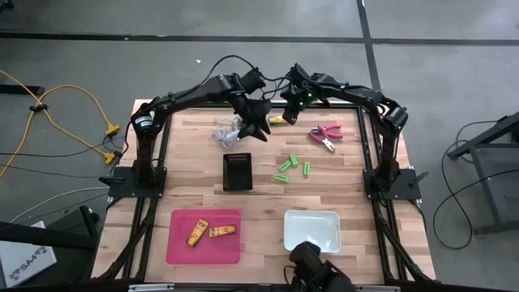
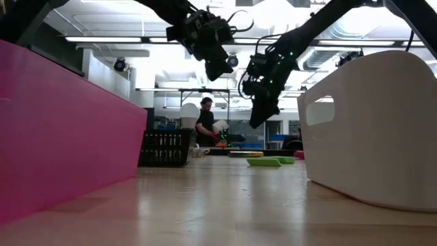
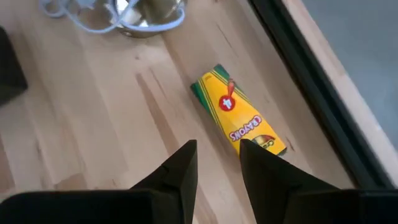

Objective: Pick & Place School Supplies
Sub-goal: Put the yellow crayon box into the pink bin

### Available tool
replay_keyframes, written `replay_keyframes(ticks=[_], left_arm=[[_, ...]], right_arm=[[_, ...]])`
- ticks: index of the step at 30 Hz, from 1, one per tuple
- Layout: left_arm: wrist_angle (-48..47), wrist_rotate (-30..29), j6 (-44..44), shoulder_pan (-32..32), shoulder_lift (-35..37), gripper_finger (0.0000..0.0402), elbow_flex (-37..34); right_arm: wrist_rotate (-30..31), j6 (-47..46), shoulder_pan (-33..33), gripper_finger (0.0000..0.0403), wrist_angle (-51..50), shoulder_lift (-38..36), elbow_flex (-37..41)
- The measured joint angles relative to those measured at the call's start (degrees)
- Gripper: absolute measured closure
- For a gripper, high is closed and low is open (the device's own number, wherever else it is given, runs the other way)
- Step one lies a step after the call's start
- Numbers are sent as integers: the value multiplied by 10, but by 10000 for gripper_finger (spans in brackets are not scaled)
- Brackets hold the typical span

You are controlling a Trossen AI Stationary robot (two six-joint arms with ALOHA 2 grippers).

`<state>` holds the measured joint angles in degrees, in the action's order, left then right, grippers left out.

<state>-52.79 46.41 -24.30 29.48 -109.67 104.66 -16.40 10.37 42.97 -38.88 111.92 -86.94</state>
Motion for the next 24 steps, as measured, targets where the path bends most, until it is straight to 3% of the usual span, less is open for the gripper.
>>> replay_keyframes(ticks=[5,11,24], left_arm=[[26,-10,16,8,0,204,0],[38,-149,54,2,0,204,0],[88,-152,73,-9,0,204,-61]], right_arm=[[15,-36,1,294,1,15,0],[14,-50,-2,294,21,15,0],[12,-44,-2,294,-9,15,0]])
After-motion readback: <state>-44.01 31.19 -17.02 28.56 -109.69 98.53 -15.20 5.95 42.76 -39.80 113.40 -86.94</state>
